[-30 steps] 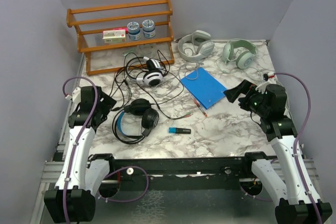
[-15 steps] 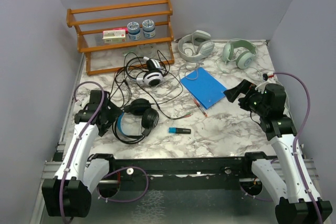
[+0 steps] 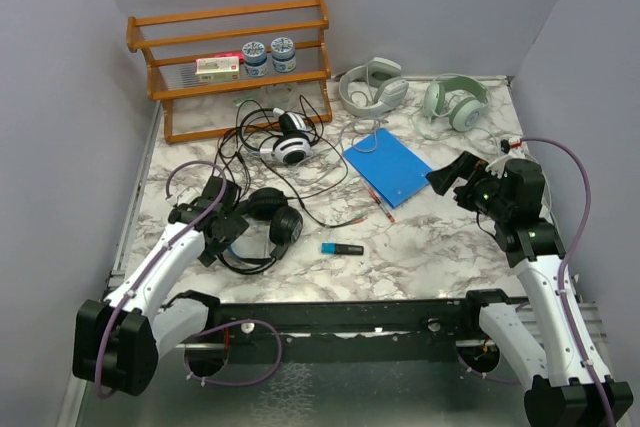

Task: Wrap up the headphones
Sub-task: Pick up the headphones from the center of the board.

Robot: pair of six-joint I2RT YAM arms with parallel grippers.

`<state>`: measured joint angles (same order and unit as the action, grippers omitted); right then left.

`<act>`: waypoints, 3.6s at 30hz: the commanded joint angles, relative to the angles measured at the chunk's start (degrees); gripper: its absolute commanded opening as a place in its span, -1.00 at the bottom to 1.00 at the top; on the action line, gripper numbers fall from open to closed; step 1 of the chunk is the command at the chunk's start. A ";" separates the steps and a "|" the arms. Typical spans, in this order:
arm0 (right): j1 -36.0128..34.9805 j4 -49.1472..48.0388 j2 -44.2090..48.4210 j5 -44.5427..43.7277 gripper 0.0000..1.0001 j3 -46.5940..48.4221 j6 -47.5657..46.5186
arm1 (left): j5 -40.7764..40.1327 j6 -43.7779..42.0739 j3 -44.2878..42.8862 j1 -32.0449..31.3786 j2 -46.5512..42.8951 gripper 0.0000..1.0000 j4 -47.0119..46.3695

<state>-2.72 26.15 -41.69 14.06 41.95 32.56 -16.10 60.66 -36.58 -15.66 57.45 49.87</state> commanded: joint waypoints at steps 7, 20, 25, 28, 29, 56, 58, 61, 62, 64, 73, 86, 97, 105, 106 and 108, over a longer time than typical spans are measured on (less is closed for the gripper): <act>-0.18 -0.80 -1.09 -0.06 1.00 2.47 -0.91 | -3.31 -1.45 1.70 -1.87 7.10 0.04 -7.14; -0.18 -0.68 -2.92 -0.41 1.00 4.33 -1.94 | 6.15 -30.23 -15.25 -7.65 25.75 -0.61 -19.30; -0.18 0.32 -3.75 -0.07 1.00 5.40 -2.32 | 0.65 -36.00 -20.18 -8.07 28.11 -0.26 -16.72; -0.18 0.63 -3.21 -0.53 1.00 5.21 -2.49 | -1.77 -33.96 -19.48 -8.07 26.49 0.64 -15.08; -0.18 0.57 -3.03 -0.78 1.00 5.00 -2.50 | -2.08 -32.97 -18.98 -8.07 25.60 0.83 -14.88; -0.18 1.80 -2.56 -1.14 1.00 6.85 -2.66 | 7.49 -24.19 -9.74 -7.45 26.90 0.63 -20.98; -0.18 2.04 -2.54 -1.33 1.00 6.98 -2.67 | 7.20 -23.30 -9.00 -7.45 27.20 0.52 -21.70; -0.18 1.98 -2.38 -1.50 1.00 6.58 -2.67 | 5.93 -21.83 -7.96 -7.45 27.92 0.39 -22.50; -0.18 1.79 -2.35 -1.49 1.00 6.43 -2.67 | 5.68 -21.59 -7.56 -7.53 28.28 0.34 -22.98; -0.18 1.70 -2.23 -1.41 1.00 6.08 -2.59 | 5.06 -21.18 -6.86 -7.59 29.09 0.30 -24.06; -0.18 1.02 -3.00 -0.86 1.00 6.57 -2.25 | 2.35 -21.50 -8.73 -7.72 32.43 -0.89 -23.68; -0.18 2.23 -4.37 4.54 1.00 9.76 -1.78 | 2.68 -25.10 -17.46 -7.76 17.89 -1.00 -12.94; -3.34 -14.51 -6.61 20.32 1.00 5.52 -2.28 | 10.68 -26.51 -26.87 -7.72 9.96 -1.00 -7.36; -26.85 -11.20 -16.20 1.69 1.00 16.41 -10.46 | 15.87 -27.40 -34.71 -7.79 9.88 -1.00 -4.43; -30.95 -9.31 -18.07 -4.34 1.00 18.65 -12.39 | 17.16 -27.81 -35.16 -7.80 10.32 -1.00 -4.35; -36.83 -6.74 -21.90 -12.31 1.00 22.32 -15.17 | 17.25 -28.70 -35.36 -7.80 11.10 -1.00 -4.12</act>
<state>-28.97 14.28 -58.70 20.49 56.95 25.30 -4.73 33.06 -69.89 -23.27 68.31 45.60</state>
